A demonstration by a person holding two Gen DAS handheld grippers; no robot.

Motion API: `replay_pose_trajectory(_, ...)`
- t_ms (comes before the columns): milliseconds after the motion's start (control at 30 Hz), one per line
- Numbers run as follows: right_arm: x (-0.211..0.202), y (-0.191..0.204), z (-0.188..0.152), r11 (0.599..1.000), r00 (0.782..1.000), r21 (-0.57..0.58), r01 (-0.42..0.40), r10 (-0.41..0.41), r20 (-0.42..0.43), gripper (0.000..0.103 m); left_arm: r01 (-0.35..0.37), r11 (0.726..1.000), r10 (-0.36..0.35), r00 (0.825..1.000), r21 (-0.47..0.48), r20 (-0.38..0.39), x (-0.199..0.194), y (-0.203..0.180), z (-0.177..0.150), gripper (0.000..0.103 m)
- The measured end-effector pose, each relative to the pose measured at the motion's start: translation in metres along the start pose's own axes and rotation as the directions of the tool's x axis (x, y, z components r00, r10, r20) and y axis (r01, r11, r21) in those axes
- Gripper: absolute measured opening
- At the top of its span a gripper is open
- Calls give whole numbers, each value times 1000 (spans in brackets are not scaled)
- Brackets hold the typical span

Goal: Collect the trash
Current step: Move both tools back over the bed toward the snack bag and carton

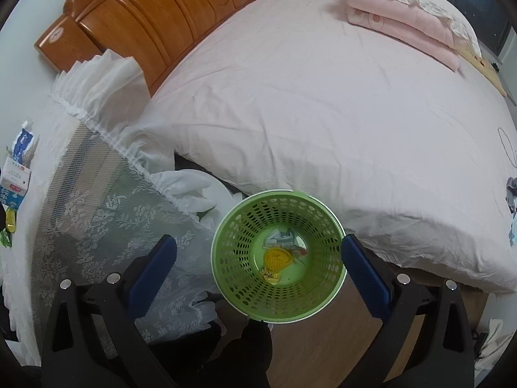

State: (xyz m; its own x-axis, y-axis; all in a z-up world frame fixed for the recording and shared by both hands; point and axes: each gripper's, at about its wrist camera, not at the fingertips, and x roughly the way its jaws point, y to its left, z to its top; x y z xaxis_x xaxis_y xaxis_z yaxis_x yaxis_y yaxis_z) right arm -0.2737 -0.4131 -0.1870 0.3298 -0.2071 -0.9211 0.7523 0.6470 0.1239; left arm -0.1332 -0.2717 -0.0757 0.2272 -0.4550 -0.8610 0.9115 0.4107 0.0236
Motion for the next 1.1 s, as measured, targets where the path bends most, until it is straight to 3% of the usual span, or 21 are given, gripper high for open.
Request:
replay_pose_trajectory(333, -54, 101, 29, 965, 987, -242, -96, 124, 104, 101, -156, 974, 167, 984, -166, 55, -61, 85, -50, 95)
replay_pose_trajectory(633, -72, 200, 27, 851, 970, -505, -142, 221, 99, 101, -258, 887, 280, 960, -382, 2, -85, 153, -105, 95)
replay_pose_trajectory(867, -71, 241, 11, 789, 963, -585, -187, 266, 51, 101, -300, 835, 316, 948, -461, -43, -87, 177, -129, 95)
replay_pose_trajectory(967, -70, 256, 6, 770, 959, -605, -202, 280, 35, 101, -320, 842, 331, 942, -435, -53, -84, 188, -138, 95)
replay_pose_trajectory(1100, -71, 271, 4, 747, 956, -630, -214, 293, 22, 101, -366, 883, 364, 929, -293, -64, -73, 213, -142, 95)
